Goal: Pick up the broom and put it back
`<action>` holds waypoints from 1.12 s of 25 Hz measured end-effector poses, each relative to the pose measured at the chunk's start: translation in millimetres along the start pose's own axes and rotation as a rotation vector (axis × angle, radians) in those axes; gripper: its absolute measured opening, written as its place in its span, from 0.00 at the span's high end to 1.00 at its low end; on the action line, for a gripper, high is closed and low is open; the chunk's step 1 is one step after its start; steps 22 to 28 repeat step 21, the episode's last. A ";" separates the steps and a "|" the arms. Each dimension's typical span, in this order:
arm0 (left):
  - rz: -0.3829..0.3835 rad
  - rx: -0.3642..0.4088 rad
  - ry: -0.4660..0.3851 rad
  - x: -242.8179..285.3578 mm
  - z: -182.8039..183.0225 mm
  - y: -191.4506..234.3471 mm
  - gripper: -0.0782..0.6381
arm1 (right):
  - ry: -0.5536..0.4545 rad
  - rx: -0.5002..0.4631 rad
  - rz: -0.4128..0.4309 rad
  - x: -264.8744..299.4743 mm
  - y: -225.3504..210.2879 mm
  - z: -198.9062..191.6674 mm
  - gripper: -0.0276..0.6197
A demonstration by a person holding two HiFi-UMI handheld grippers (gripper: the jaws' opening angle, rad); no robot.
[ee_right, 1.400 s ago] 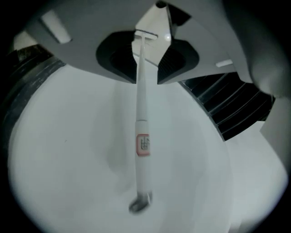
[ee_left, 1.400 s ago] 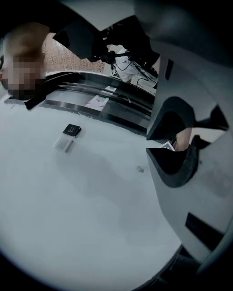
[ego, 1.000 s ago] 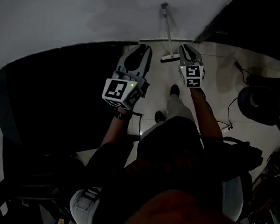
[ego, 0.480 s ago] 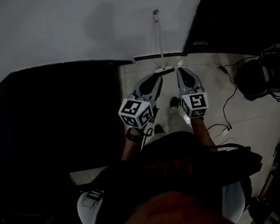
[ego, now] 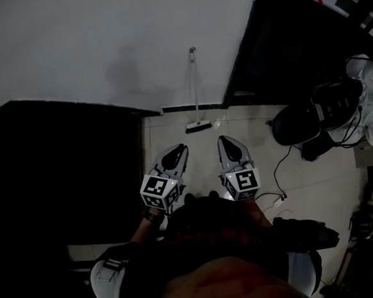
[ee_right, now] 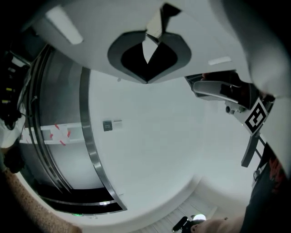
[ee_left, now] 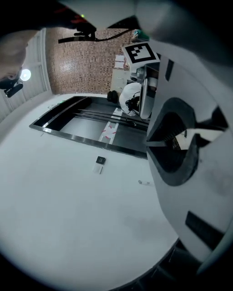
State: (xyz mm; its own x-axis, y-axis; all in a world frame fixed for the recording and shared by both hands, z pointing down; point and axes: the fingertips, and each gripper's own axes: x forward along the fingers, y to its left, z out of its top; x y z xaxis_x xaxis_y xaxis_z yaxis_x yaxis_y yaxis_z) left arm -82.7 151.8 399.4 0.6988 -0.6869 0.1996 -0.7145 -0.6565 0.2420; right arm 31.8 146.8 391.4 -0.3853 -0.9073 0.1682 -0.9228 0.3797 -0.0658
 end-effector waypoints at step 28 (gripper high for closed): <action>0.056 0.000 -0.064 -41.2 -0.4 -60.6 0.83 | -0.005 0.033 0.079 -61.4 31.3 -4.8 0.96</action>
